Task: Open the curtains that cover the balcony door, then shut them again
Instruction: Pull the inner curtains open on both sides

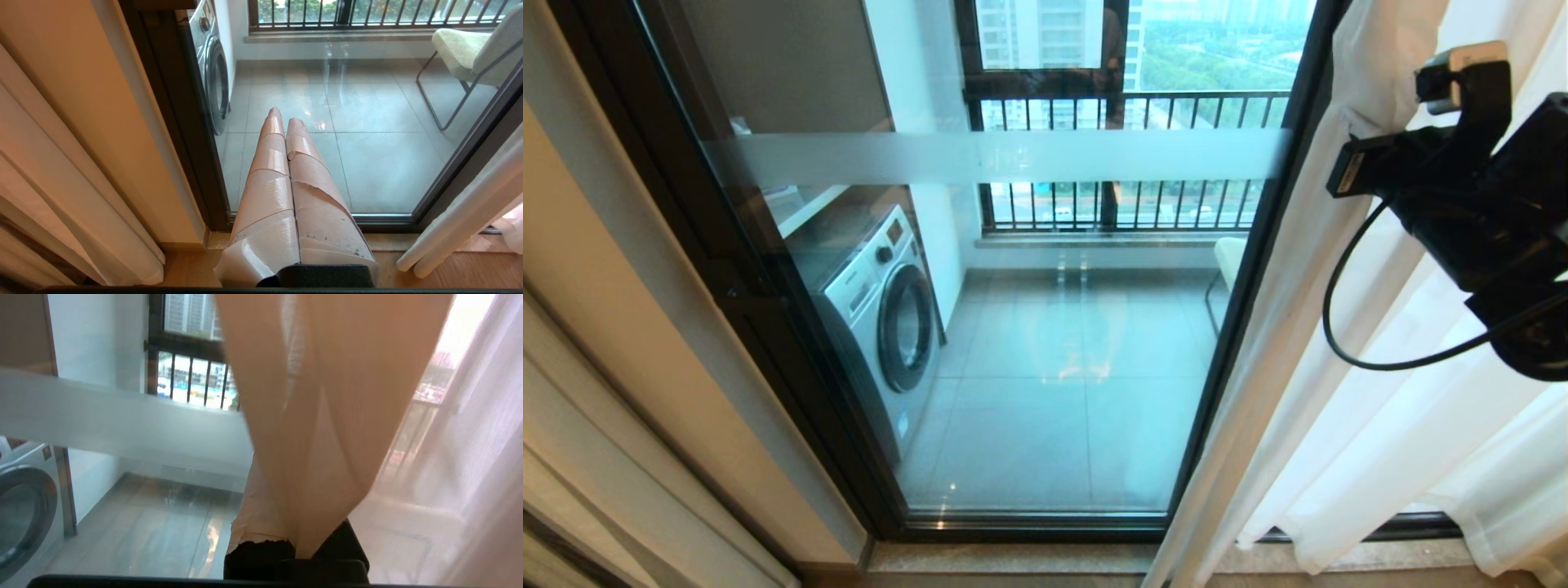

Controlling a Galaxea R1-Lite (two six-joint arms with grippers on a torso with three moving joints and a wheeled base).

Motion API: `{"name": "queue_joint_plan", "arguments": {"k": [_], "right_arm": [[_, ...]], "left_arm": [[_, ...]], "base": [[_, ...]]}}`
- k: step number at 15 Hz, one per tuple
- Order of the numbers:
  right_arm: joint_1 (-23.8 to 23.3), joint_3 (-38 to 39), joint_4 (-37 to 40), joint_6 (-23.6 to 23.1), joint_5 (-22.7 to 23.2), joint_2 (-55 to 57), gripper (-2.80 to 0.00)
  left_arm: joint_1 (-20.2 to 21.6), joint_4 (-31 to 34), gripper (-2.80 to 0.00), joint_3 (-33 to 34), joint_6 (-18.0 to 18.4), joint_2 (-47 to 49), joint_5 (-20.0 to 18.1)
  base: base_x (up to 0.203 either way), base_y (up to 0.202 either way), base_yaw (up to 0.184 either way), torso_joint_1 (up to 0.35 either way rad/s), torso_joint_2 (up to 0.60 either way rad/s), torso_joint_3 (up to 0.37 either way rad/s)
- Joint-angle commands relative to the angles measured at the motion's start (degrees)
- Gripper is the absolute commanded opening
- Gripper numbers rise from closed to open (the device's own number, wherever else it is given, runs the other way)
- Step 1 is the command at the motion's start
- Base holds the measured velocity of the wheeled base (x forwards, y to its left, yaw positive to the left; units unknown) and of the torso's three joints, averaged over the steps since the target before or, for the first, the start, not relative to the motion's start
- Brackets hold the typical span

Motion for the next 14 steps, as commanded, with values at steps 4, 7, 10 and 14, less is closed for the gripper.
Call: {"name": "queue_joint_plan", "arguments": {"k": [4,7,10,14], "right_arm": [[-0.9,0.7,-2.1,-0.2,-0.2,-2.4,-2.8],[-1.8,0.7,-2.0,-0.1,-0.2,-3.2,-2.8],[-1.7,1.6,-2.4,-0.4,-0.2,-3.8,-2.8],[-1.7,2.1,-2.8,-0.3,-0.2,-3.8,-2.8]], "left_arm": [[0.0,0.0,-2.8,0.0,0.0,0.0,0.0],[0.0,0.0,-2.8,0.0,0.0,0.0,0.0],[0.0,0.0,-2.8,0.0,0.0,0.0,0.0],[0.0,0.0,-2.8,0.0,0.0,0.0,0.0]], "base": [[0.0,0.0,0.0,0.0,0.0,0.0],[0.0,0.0,0.0,0.0,0.0,0.0],[0.0,0.0,0.0,0.0,0.0,0.0],[0.0,0.0,0.0,0.0,0.0,0.0]]}}
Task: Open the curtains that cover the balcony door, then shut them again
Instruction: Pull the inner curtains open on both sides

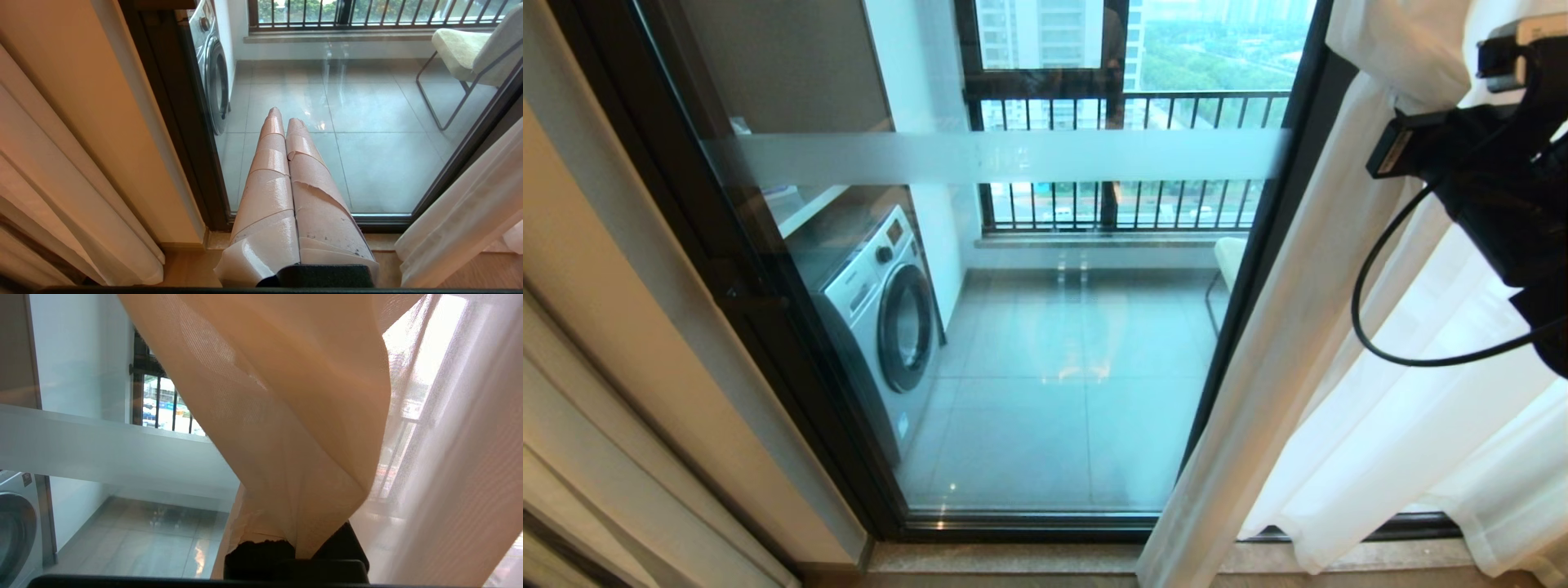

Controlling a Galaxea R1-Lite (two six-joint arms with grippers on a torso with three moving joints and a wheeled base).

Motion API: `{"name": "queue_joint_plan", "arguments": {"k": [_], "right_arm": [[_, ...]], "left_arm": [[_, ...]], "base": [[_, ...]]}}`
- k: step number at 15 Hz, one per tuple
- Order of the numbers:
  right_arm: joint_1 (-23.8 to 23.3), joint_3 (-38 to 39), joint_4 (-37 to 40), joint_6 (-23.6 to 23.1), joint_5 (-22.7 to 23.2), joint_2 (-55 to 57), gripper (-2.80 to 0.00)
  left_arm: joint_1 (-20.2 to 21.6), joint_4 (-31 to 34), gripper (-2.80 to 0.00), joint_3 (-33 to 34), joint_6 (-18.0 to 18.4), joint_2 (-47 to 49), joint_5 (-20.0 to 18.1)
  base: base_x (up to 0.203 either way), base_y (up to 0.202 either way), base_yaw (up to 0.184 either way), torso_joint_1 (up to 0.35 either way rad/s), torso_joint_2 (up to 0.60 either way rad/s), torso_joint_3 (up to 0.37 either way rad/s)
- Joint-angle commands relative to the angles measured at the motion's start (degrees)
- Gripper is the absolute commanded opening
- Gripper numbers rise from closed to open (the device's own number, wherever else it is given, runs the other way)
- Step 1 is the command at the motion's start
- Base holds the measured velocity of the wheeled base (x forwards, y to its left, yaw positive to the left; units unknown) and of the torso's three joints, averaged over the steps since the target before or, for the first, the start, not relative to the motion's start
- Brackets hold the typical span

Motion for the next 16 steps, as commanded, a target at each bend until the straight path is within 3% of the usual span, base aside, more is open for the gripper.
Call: {"name": "queue_joint_plan", "arguments": {"k": [1,16], "right_arm": [[0.0,0.1,-0.5,-0.1,0.0,-0.1,-2.8],[-0.1,0.4,-1.1,0.1,0.0,-0.5,-2.8]], "left_arm": [[0.0,0.0,-2.8,0.0,0.0,0.0,0.0],[0.0,-0.1,-2.8,0.0,-0.1,0.0,-0.1]], "base": [[0.0,0.0,0.0,0.0,0.0,0.0],[0.0,0.0,0.0,0.0,0.0,0.0]]}}
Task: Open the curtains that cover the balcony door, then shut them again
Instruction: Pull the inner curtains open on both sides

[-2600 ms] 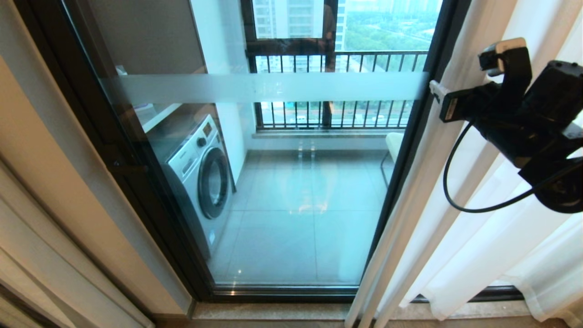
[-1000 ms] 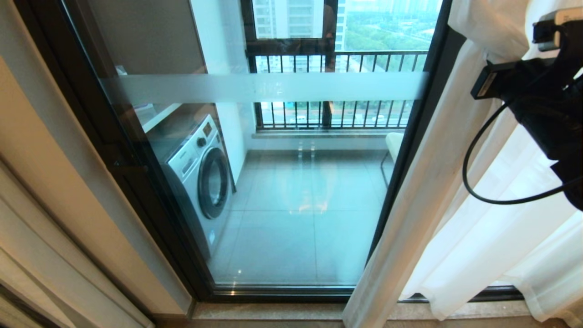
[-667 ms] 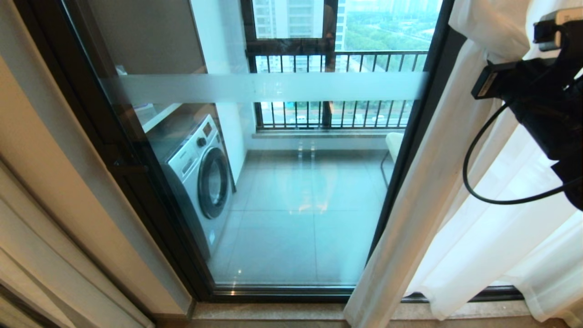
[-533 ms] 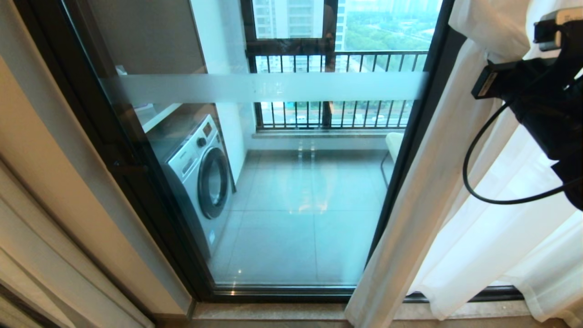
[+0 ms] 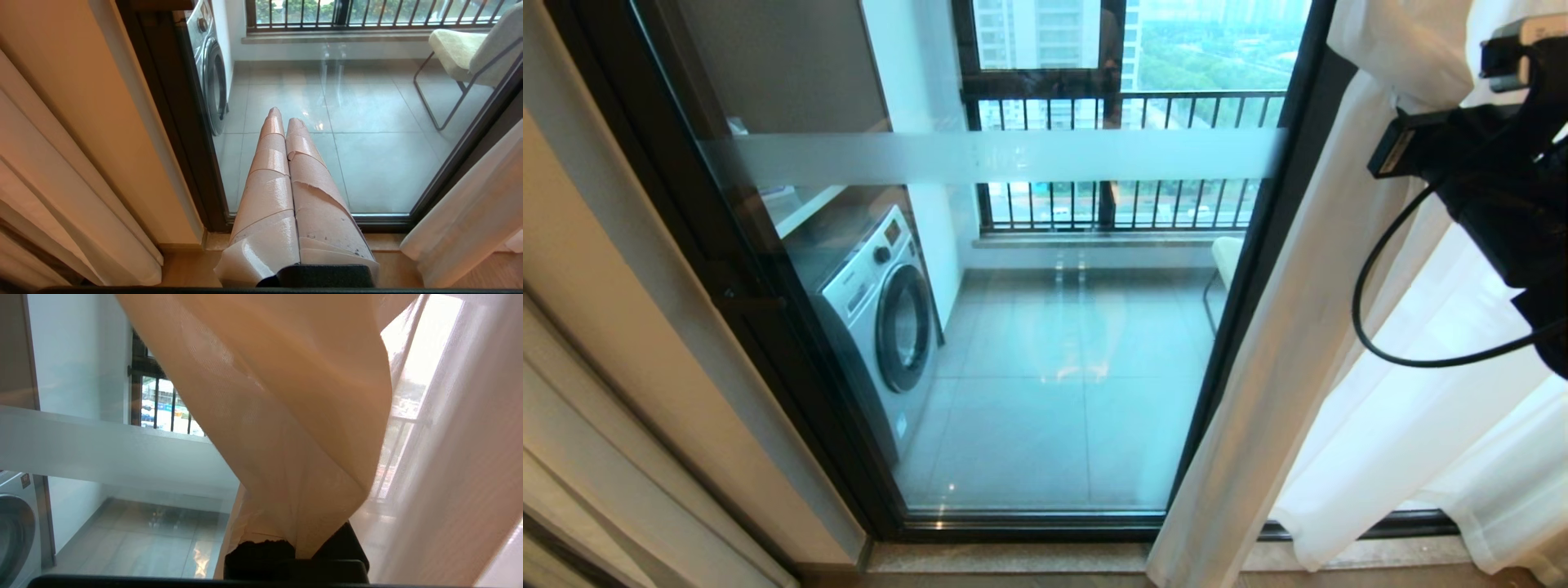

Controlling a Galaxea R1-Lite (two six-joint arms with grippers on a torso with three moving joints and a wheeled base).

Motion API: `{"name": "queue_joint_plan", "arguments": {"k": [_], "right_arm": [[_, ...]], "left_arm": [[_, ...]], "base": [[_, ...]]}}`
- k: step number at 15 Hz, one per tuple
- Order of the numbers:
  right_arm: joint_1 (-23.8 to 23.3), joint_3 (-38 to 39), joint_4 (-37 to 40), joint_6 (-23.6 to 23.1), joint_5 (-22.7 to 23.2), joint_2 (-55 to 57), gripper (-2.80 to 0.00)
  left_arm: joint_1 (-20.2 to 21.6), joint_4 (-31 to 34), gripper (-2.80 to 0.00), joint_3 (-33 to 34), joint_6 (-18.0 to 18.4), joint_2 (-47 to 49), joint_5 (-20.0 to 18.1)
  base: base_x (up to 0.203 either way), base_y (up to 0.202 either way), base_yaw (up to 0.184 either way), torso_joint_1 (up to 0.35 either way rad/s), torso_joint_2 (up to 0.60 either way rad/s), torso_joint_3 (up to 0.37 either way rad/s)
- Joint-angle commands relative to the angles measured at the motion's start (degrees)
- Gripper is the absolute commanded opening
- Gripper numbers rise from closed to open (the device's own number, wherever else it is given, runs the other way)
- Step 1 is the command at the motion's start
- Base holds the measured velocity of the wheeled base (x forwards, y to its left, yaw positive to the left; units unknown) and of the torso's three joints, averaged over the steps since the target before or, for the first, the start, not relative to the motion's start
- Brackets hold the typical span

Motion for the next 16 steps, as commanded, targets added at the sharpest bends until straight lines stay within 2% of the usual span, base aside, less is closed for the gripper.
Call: {"name": "queue_joint_plan", "arguments": {"k": [1,16], "right_arm": [[0.0,0.1,-0.5,-0.1,-0.1,-0.2,-2.8],[-2.3,1.1,-0.6,0.0,-0.1,-1.5,-2.8]], "left_arm": [[0.0,0.0,-2.8,0.0,0.0,0.0,0.0],[0.0,0.0,-2.8,0.0,0.0,0.0,0.0]], "base": [[0.0,0.0,0.0,0.0,0.0,0.0],[0.0,-0.179,0.004,0.002,0.0,0.002]]}}
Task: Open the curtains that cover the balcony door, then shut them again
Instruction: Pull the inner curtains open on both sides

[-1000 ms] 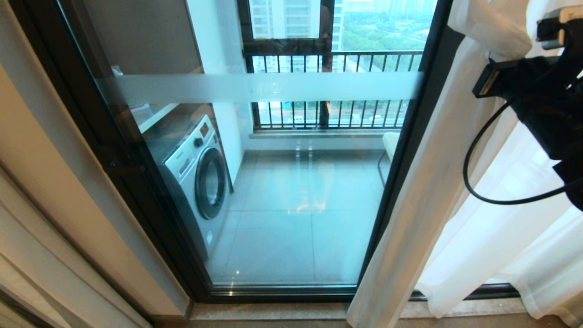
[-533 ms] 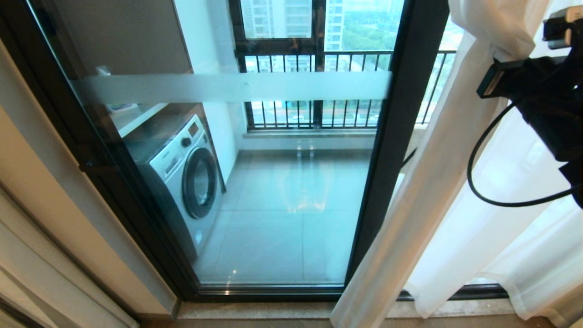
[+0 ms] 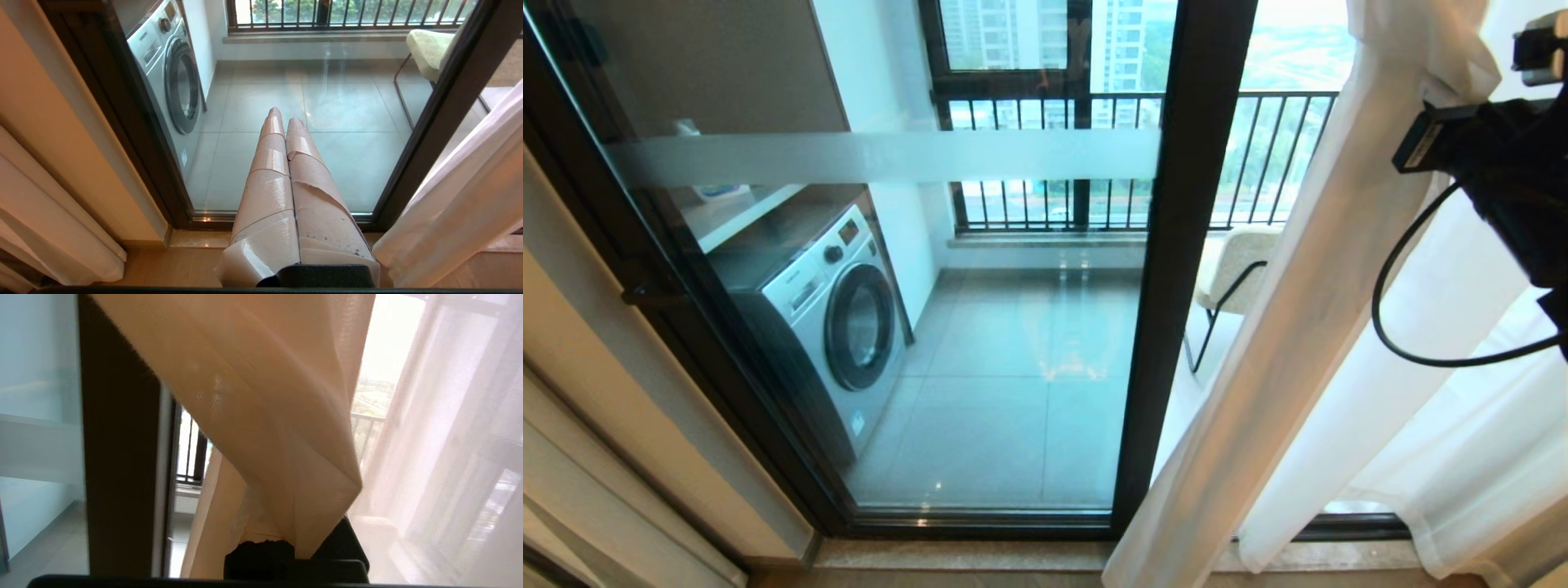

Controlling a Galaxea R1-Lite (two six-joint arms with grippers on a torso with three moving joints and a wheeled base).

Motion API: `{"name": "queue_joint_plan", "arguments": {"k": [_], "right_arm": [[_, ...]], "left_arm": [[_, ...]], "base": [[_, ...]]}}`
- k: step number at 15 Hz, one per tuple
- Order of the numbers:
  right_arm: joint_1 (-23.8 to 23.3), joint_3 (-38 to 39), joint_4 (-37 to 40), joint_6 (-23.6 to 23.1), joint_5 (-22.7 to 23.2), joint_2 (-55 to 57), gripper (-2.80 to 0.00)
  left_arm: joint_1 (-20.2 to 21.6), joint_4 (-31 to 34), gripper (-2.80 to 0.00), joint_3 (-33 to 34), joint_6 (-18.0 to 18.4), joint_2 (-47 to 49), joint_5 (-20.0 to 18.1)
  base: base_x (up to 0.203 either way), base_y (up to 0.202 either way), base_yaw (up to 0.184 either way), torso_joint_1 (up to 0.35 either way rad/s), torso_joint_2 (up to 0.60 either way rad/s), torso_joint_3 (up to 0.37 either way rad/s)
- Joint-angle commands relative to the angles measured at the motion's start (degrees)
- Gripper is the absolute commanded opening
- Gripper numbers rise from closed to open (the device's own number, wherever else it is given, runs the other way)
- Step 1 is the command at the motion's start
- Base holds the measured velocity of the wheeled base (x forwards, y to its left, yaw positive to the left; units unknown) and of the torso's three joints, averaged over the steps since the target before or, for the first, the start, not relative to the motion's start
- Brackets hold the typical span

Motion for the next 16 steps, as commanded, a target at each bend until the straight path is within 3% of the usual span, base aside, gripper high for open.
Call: {"name": "queue_joint_plan", "arguments": {"k": [1,16], "right_arm": [[-0.2,-0.2,-0.4,-0.1,0.0,0.3,-2.8],[-3.3,-0.5,-0.5,-0.1,0.1,0.5,-2.8]], "left_arm": [[0.0,0.0,-2.8,0.0,0.0,0.0,0.0],[0.0,0.0,-2.8,0.0,0.0,0.0,0.0]], "base": [[0.0,-0.187,0.006,0.002,0.0,0.004],[0.0,-0.185,0.004,0.003,0.0,0.002]]}}
